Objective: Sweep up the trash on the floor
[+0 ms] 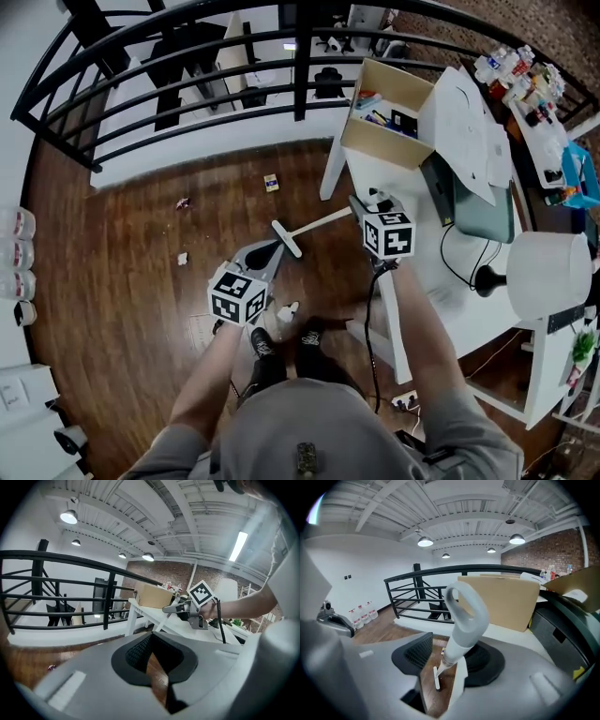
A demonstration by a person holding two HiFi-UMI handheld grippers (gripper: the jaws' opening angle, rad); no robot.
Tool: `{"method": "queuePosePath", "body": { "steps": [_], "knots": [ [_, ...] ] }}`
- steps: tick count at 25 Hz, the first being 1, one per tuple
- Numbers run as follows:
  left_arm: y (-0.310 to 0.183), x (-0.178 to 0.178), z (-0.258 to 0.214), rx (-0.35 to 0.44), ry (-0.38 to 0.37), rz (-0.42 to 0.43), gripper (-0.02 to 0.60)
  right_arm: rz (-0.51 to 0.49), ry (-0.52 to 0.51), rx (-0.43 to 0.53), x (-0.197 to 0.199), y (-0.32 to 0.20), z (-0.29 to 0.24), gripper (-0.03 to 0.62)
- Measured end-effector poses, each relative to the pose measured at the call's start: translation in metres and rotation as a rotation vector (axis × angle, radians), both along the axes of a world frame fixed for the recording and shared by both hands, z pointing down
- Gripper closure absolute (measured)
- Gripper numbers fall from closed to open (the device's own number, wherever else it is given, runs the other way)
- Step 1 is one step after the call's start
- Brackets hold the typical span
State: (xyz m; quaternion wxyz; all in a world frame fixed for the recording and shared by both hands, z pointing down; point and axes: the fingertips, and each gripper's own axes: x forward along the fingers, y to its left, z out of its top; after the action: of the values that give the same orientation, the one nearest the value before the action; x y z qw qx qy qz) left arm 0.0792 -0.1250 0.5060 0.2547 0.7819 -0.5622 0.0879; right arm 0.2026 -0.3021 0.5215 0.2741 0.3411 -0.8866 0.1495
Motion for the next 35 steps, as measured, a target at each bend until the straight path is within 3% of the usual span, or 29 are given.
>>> {"method": "queuePosePath", "body": {
  "steps": [3, 8, 18, 22, 25, 29, 35],
  "knots": [
    [0.006, -0.009, 0.005, -0.012, 0.003, -0.027, 0.577, -0.085, 0.040, 0.009, -0.013, 0.020, -0.001, 0.489],
    [0.020, -0.017, 0.013, -0.034, -0.001, -0.051, 0.577, -0.179, 0.000, -0.018, -0.035, 0.058, -0.005, 0.496],
    [0.063, -0.024, 0.012, -0.029, -0.008, 0.022, 0.577, -0.154, -0.047, 0.036, -0.067, 0.119, -0.041, 0.500],
    [0.084, -0.013, 0.016, -0.019, 0.002, 0.163, 0.577, -0.084, -0.048, 0.087, -0.064, 0.151, -0.077, 0.500],
    [0.106, 0.006, 0.019, 0.014, 0.050, 0.284, 0.575, -0.050, -0.031, 0.117, -0.062, 0.183, -0.099, 0.500],
    [0.129, 0.063, 0.030, 0.001, 0.087, 0.532, 0.505, 0.103, -0.029, 0.165, -0.019, 0.225, -0.130, 0.500],
    [0.168, 0.158, 0.042, 0.001, 0.039, 0.813, 0.379, 0.343, -0.043, 0.193, 0.055, 0.295, -0.163, 0.500]
  ]
}}
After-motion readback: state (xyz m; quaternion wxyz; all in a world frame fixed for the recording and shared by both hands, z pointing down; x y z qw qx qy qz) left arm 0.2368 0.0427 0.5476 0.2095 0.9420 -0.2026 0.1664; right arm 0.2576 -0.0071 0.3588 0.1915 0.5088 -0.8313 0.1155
